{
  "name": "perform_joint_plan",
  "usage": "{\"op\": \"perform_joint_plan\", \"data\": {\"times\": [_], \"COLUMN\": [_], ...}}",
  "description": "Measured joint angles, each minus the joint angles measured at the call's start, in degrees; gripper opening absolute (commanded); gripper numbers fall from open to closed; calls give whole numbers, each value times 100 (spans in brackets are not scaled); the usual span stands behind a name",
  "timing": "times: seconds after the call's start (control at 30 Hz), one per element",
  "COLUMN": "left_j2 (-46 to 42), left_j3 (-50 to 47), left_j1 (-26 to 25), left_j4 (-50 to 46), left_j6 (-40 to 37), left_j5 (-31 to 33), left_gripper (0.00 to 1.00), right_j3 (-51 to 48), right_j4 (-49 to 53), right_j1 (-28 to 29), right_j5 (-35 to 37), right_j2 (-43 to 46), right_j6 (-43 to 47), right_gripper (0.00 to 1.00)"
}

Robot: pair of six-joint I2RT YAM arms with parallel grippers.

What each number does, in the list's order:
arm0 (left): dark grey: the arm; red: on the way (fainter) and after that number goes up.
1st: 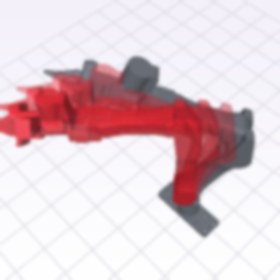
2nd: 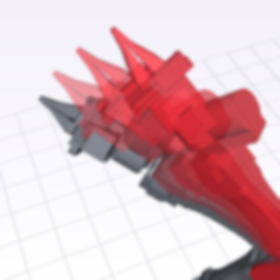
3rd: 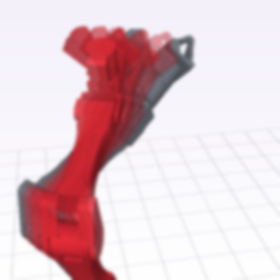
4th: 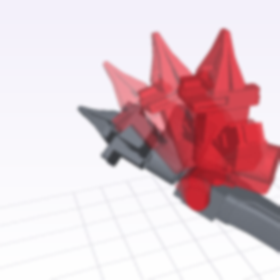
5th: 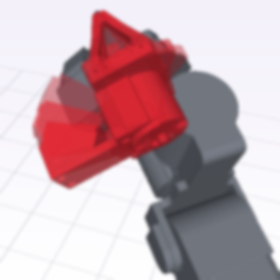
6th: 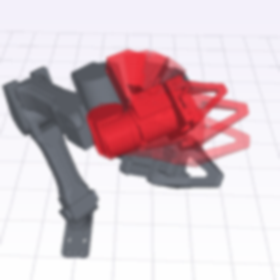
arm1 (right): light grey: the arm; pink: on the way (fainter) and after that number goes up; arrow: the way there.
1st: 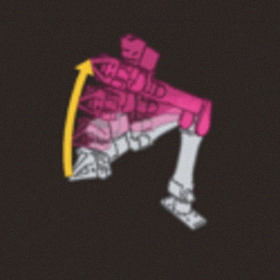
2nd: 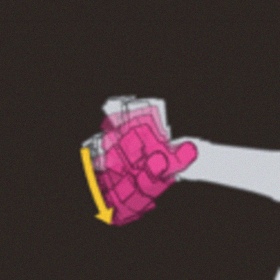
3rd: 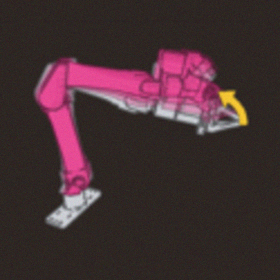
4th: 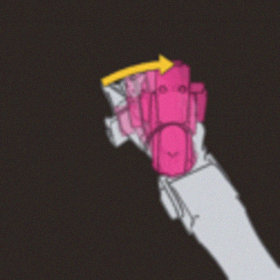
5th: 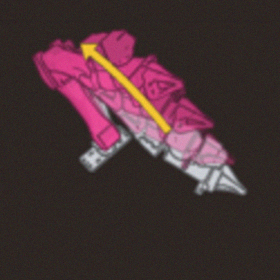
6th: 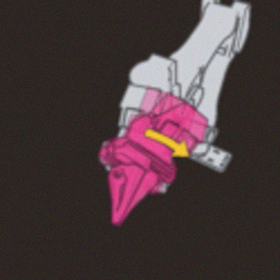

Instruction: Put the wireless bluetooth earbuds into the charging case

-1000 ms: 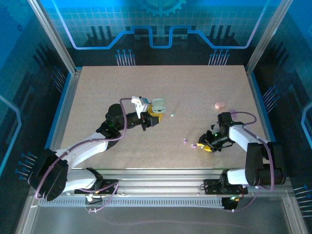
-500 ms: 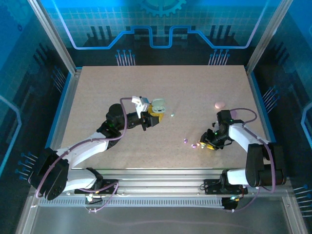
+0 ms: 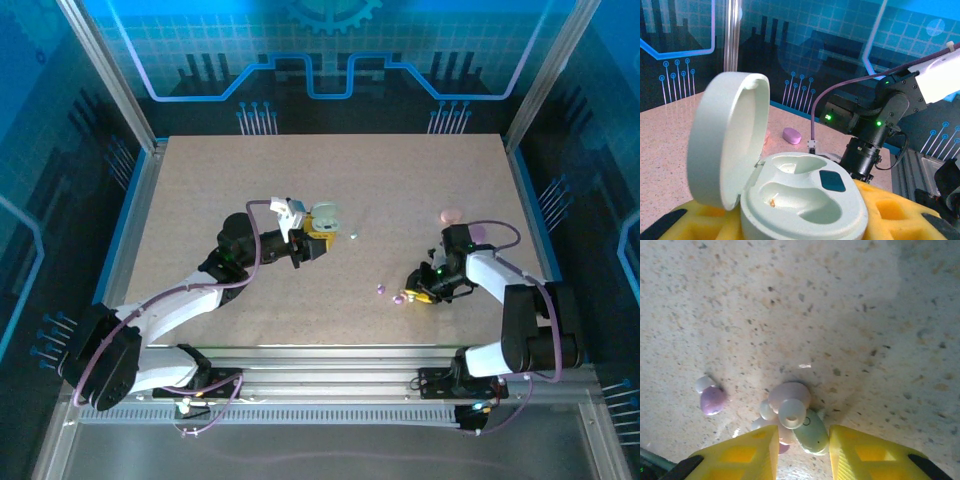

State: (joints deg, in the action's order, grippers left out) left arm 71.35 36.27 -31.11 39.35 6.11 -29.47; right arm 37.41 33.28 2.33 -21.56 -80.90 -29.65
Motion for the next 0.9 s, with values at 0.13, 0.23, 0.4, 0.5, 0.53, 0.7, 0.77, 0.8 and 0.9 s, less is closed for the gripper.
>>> {"op": "perform_joint_plan", "data": {"times": [0.13, 0.23, 0.4, 0.5, 0.53, 0.7, 0.77, 0.8, 0.9], "left_j2": [48, 63, 61, 61, 61, 61, 61, 61, 59], "left_j3": [0, 0, 0, 0, 0, 0, 0, 0, 0], "left_j1": [0, 0, 0, 0, 0, 0, 0, 0, 0], "left_j4": [0, -4, -7, -7, -7, -7, -7, -7, -7], "left_j6": [0, 0, 0, 0, 0, 0, 0, 0, 0], "left_j5": [-17, -17, -17, -15, -15, -15, -15, -15, -15], "left_gripper": [36, 36, 36, 36, 36, 36, 36, 36, 37], "right_j3": [35, 157, 256, 308, 337, 468, 494, 518, 612], "right_j4": [-118, -140, -94, 26, 61, 103, 94, 94, 96], "right_j1": [92, 208, 472, 658, 717, 839, 857, 874, 970], "right_j5": [-155, -190, -179, -146, -138, -114, -118, -116, -70], "right_j2": [-37, -219, -328, -328, -328, -348, -417, -476, -614], "right_j6": [-2, -2, -7, -7, -7, -26, -31, -31, -28], "right_gripper": [34, 34, 33, 34, 34, 35, 35, 35, 36]}}
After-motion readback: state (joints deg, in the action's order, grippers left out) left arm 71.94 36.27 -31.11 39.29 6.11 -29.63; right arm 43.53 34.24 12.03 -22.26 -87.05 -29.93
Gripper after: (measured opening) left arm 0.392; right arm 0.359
